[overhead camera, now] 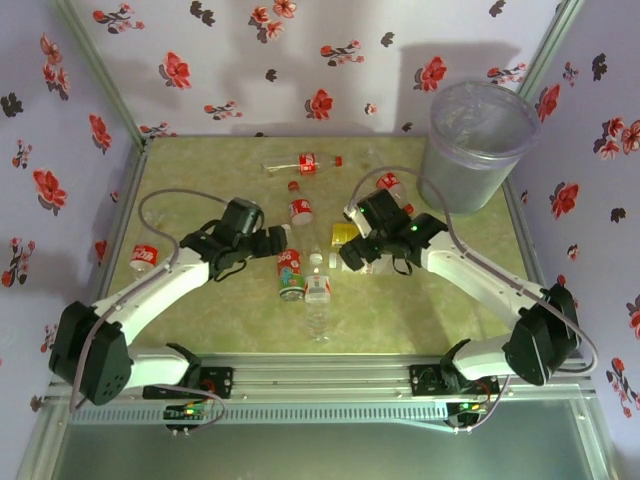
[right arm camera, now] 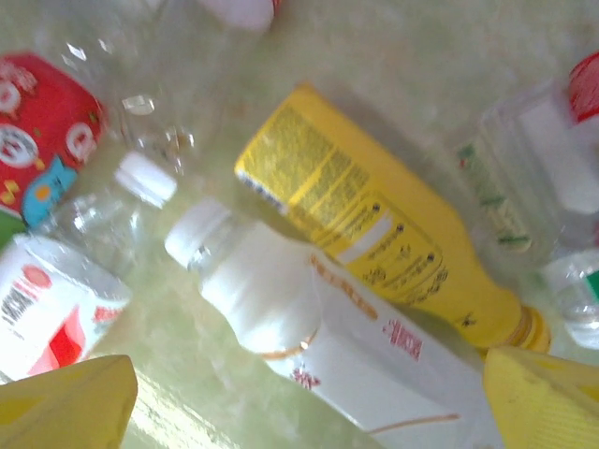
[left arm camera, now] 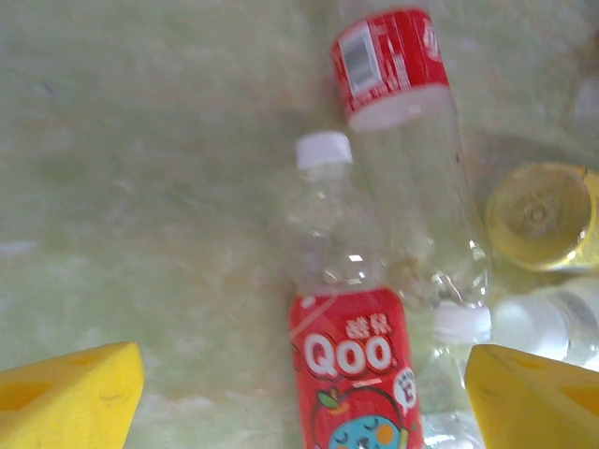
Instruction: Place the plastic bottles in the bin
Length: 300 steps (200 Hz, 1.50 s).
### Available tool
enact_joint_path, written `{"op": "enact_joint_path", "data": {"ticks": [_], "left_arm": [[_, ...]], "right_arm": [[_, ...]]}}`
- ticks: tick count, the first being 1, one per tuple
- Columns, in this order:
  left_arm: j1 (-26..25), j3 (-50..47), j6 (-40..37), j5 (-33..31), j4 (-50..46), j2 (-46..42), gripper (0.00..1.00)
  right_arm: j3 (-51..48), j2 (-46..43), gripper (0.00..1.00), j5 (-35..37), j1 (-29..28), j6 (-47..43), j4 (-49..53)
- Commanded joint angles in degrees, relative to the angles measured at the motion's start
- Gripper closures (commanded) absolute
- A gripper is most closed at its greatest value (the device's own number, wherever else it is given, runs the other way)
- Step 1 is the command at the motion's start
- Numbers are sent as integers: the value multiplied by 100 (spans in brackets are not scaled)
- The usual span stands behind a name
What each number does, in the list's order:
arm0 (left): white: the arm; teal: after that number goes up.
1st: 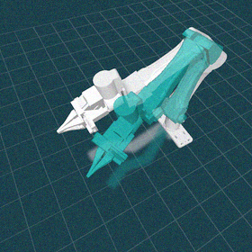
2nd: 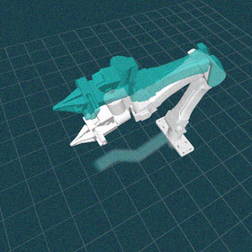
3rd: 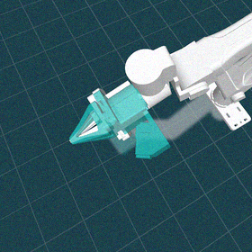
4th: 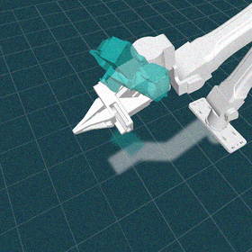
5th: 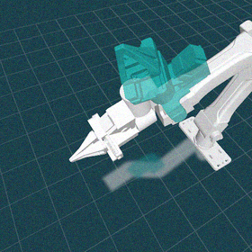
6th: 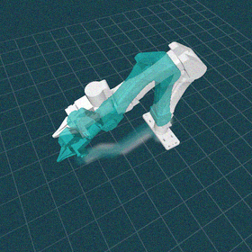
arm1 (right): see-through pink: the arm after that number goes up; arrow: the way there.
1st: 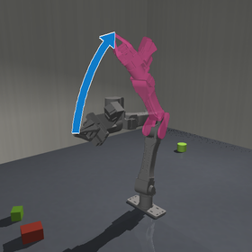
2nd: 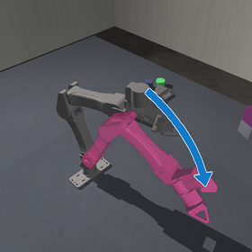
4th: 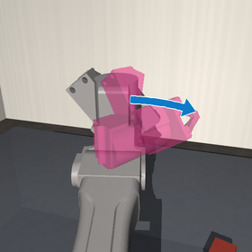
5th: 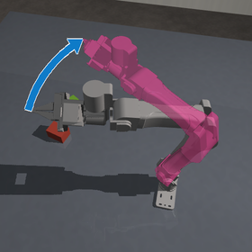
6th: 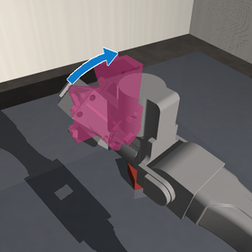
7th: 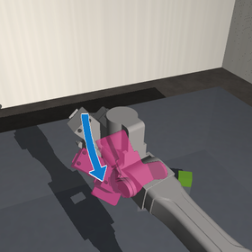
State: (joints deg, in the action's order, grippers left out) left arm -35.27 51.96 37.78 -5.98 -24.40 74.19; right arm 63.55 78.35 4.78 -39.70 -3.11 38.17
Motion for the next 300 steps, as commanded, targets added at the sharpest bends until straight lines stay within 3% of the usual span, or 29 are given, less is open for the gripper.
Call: {"op": "enact_joint_path", "data": {"ticks": [1,53,118,176,247,273,300], "left_arm": [[-221,145,375,312,-322,418,12],[-306,328,390,337,64,1287,16],[50,387,430,589,670,2017,28],[475,-99,714,760,1103,1692,44],[675,-18,1247,1264,1516,190,45],[739,-116,1912,2114,2670,120,45],[725,-218,2625,2777,3894,328,46]], "right_arm": [[282,-2,4,232,24,277,336],[264,-166,4,111,188,718,208],[-70,-564,4,-101,512,1018,182],[-78,-460,5,-813,516,1559,23],[-112,113,8,-3469,402,2823,-1945],[-207,303,9,-4274,350,3238,-2907],[-202,517,9,-4563,306,3475,-3351]]}}
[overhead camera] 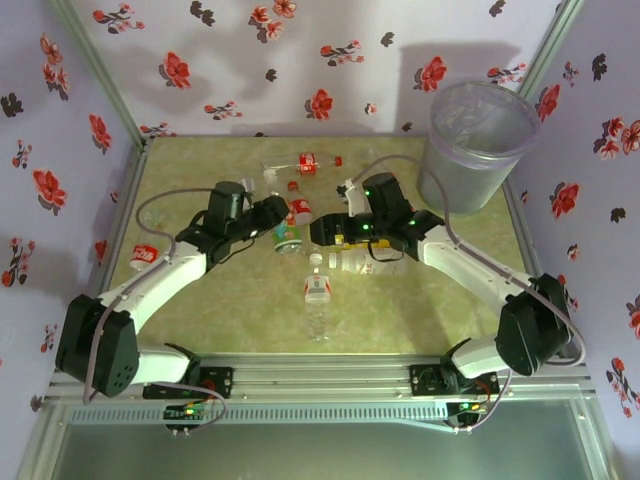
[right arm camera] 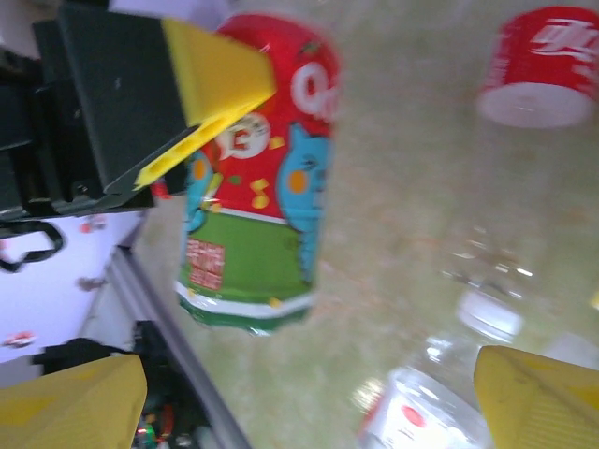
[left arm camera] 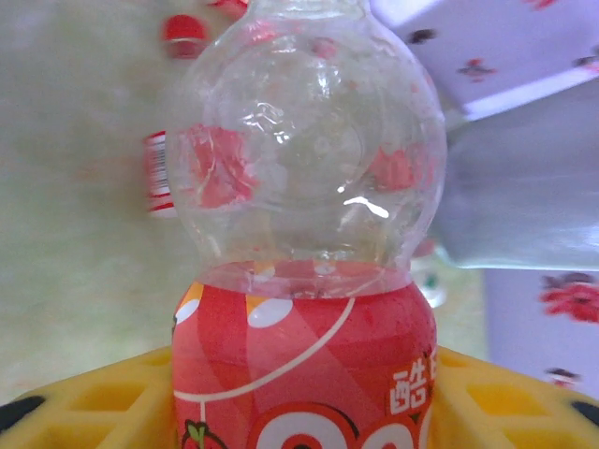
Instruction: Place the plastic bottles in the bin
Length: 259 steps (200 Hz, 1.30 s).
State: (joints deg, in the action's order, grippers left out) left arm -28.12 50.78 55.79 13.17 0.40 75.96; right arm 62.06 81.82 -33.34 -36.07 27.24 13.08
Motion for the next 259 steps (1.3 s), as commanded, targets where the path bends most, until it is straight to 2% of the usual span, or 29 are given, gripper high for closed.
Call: {"op": "enact_joint_path", "data": {"ticks": [1,36,61,90,121,141,159,171,193,200,222,237,259], "left_arm": [[14,-98,844,876,1447,157,46],[-141,-38,1005,952,1720,318,46],[-271,-128,1355,1136,2378,565,46],[-335,-94,1399,1144,2520,715,46],[-343,-42,1345,1149,2483,742,46],[-357,-42,1334,1175,2464,761,45],[-361,-56,1317,1178,2464,771,38],[-363,-55,1294,1179,2478,771,30],[-252,-90,1281,1205,2599,706,6],[-175,-118,1262,1205,2613,617,1],[206,-171,1057,1201,2288,219,0],[466,-85,701,1158,1618,-100,0],[773,40,110,982,451,-522,0]], "right_arm": [[-54,173,9,-756,-57,448,-855],[48,362,9,-603,-40,249,-763],[181,545,10,-588,28,208,-746],[275,645,14,-686,74,270,-854],[230,632,25,-627,163,281,-875],[166,589,40,-608,265,351,-988],[173,550,42,-629,294,360,-1014],[190,514,43,-646,311,326,-965],[295,375,46,-594,376,114,-593],[348,311,46,-525,422,5,-406],[493,-20,47,-269,715,-327,274],[684,-265,49,-1,987,-615,796],[1153,-546,49,792,1367,-1104,1589]]}}
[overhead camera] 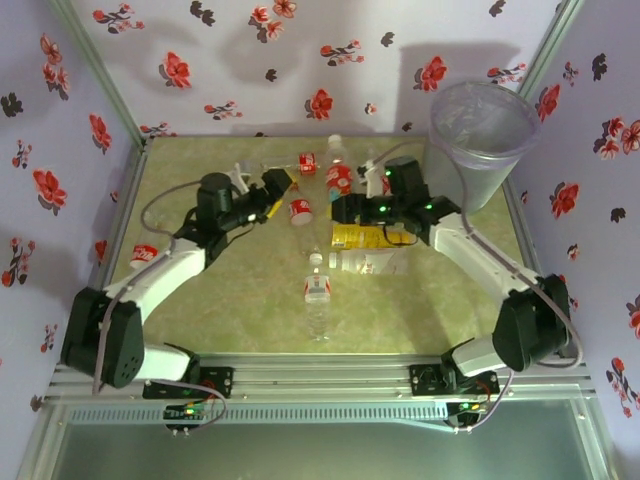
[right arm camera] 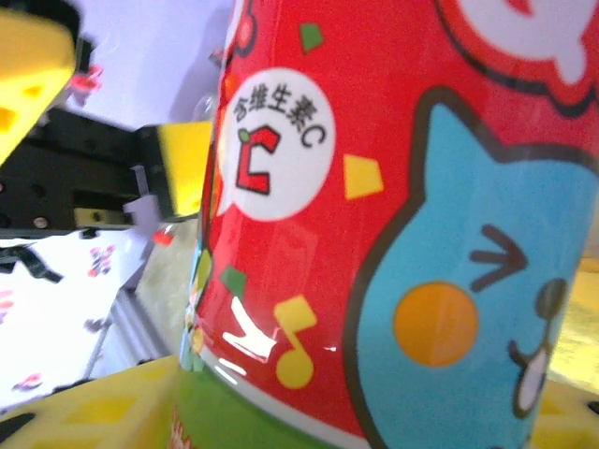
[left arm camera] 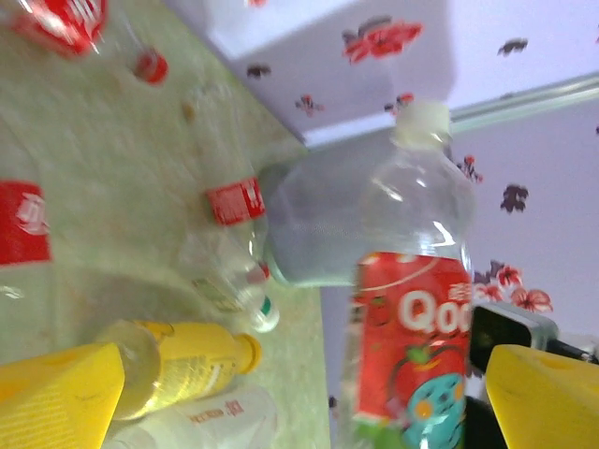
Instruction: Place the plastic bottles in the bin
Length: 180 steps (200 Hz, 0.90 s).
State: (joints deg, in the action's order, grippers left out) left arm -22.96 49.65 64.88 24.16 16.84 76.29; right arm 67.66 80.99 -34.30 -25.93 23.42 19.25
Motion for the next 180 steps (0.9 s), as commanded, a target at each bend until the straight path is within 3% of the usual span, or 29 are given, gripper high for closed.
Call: {"op": "enact_joint_path", "data": {"ticks": [1,34,65,92,123,159,180], "left_arm": [[275,161,-831,-133,-1249,-576,0],[563,441,-1870,-1101,-3308,-1108,0],[782,539,-2445,-1766,-4340,-1372,0],[1025,834,-3108,-2404,-5136,-1425,0],[1280,1220,-3681,-3451,-5920,-1410,0],[1948,1105,-4002,-4158,-6105,-1322,0],[2397,992,-4045,-4360,-6043,-1237,0]], "right_arm": [[605,-480,49,929,374,-728,992],[1536,-521,49,2082,1202,-1153,1739],[2526,-163,49,3063,1939,-1572,2209],[3117,493,49,3008,2831,-1684,1977],[3967,1459,50,3329,3337,-1806,1802],[5273,2764,51,3495,3534,-2056,2416],[5404,3030,51,3432,3532,-2092,2569]]}}
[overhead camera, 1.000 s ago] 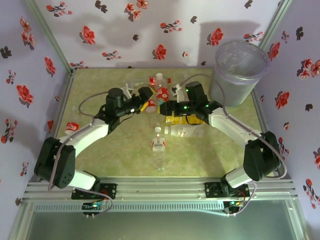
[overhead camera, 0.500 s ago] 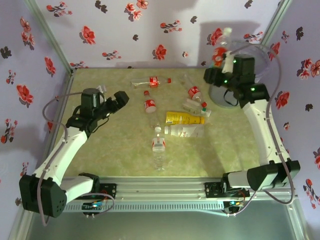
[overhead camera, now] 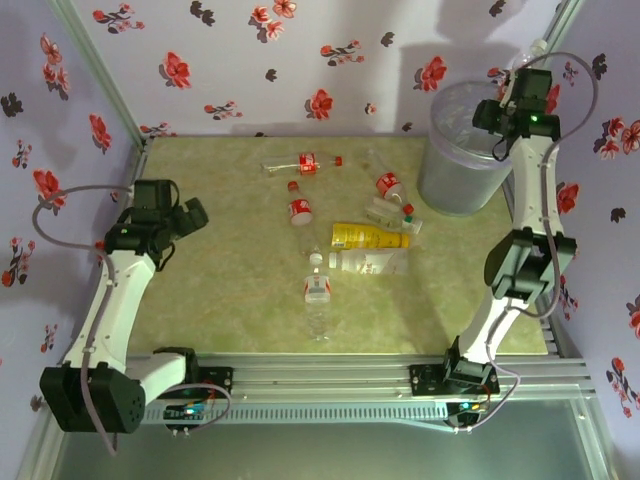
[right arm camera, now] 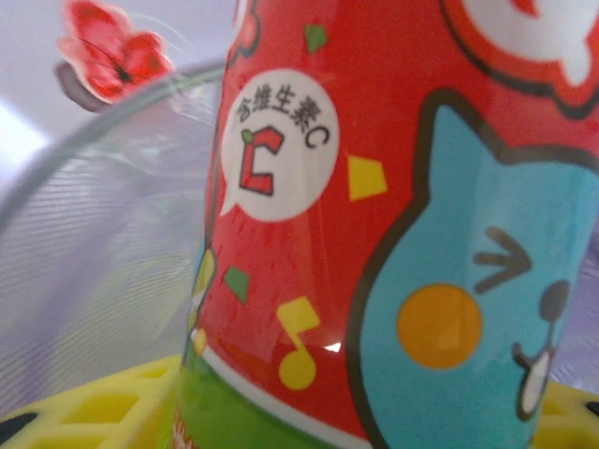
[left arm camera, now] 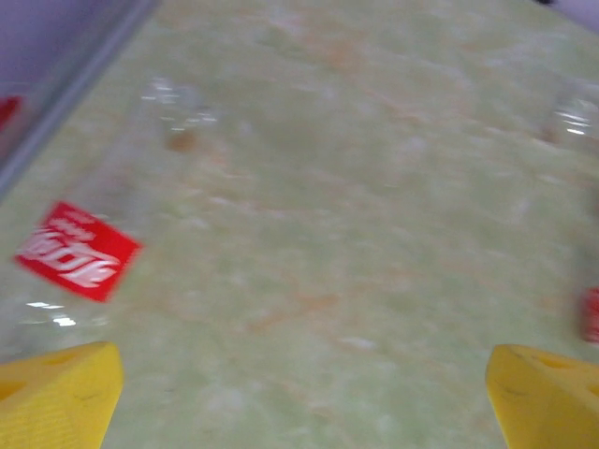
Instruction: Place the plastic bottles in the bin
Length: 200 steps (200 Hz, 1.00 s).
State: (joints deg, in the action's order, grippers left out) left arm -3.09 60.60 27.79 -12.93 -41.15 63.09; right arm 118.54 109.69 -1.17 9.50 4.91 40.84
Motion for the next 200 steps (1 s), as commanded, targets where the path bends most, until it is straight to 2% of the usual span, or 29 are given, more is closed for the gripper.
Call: {"op": "enact_joint_path", "data": {"ticks": [1,55,80,118,167,200], "left_arm": [[430,-106,-331,-663,-236,86,0],[1417,-618,-189,-854,485,600,0],[1713,-792,-154,-852,793,962,0],[1909,-922,-176,-887,1150,1260,0],[1953,-786,-559,-850,1405,2087,0],[1953,-725,-719,-482,1626,2391,0]], "right_arm": [[309,164,51,109,-10,-238,404],[-478,169,50,-70,-30,-240,16],[-750,167,49,-103,-20,-280,-138],[-883,167,41,-148,-18,-246,-127],[-1077,97,27,-208,-18,-251,-149],[-1010,-24,18,-199,-19,-297,-76]]}}
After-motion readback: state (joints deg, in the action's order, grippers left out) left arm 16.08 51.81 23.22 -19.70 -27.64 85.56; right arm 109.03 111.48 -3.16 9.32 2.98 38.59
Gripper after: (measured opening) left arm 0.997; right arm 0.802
